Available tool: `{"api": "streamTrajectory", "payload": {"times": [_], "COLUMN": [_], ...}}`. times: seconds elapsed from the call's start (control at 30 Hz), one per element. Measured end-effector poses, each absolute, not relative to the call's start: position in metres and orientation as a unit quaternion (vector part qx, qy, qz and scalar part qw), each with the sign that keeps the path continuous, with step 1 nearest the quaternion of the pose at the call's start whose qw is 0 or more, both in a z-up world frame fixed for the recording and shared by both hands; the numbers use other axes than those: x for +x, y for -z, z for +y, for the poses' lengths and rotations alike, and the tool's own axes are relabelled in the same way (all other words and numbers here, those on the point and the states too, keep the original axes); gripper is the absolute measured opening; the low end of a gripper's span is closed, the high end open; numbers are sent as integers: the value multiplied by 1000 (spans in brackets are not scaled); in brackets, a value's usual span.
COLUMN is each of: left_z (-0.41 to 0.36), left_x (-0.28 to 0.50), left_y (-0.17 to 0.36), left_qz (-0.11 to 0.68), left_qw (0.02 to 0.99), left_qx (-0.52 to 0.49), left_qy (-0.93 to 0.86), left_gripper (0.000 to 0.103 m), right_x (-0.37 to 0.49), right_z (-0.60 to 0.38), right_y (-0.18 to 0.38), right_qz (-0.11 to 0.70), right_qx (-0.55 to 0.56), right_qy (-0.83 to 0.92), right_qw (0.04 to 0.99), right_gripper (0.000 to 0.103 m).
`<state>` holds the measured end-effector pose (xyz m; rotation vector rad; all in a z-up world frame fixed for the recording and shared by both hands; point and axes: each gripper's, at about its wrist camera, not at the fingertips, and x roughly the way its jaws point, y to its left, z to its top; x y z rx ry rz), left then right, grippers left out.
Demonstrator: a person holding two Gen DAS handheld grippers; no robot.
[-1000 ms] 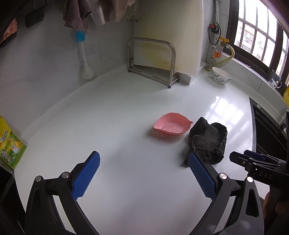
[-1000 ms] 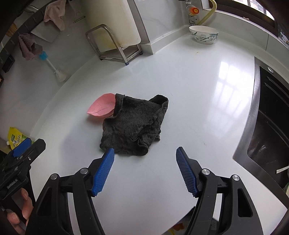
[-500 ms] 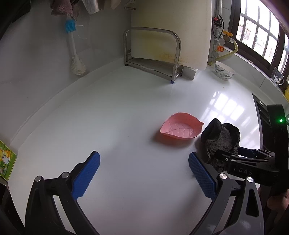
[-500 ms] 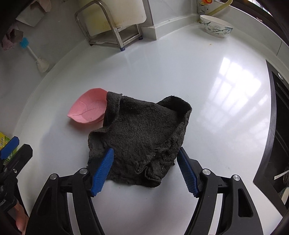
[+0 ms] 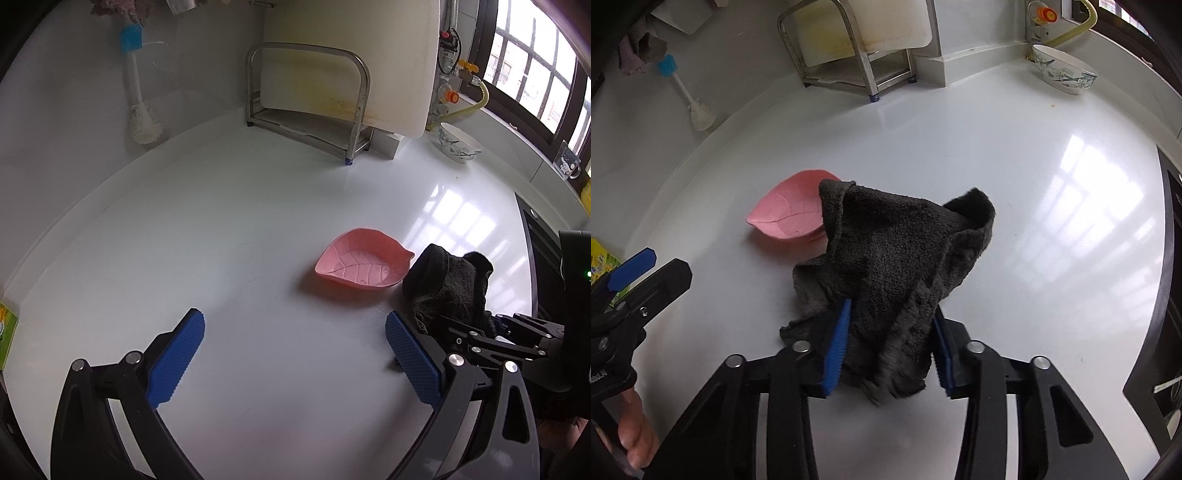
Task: Collect trash
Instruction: 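Grasp the dark grey cloth with the right tool while the left tool grasps the pink leaf dish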
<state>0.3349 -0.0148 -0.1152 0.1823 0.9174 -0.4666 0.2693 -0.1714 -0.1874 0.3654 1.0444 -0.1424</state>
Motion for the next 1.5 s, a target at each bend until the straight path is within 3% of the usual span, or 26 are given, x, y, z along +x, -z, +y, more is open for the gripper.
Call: {"api": "streamTrajectory", "payload": {"times": [0.1, 0.27, 0.93, 1.5], "left_z": [-20, -31, -62, -100], "left_x": [336, 340, 365, 382], "left_y": [117, 120, 144, 172], "left_qz": [440, 435, 352, 360], "left_qw": [866, 865, 798, 727], "left_qx": [82, 88, 231, 286], "left_qy": [223, 236, 430, 510], "left_gripper": [97, 97, 97, 96], "right_x": [267, 252, 201, 178], "right_z": [-175, -188, -211, -213], "right_y": [189, 183, 166, 160], "right_qz": [493, 480, 444, 429], "right_qx": [190, 229, 321, 341], "right_qy": [63, 65, 78, 119], "right_qw": [846, 844, 833, 828], "right_gripper": [18, 13, 12, 12]}}
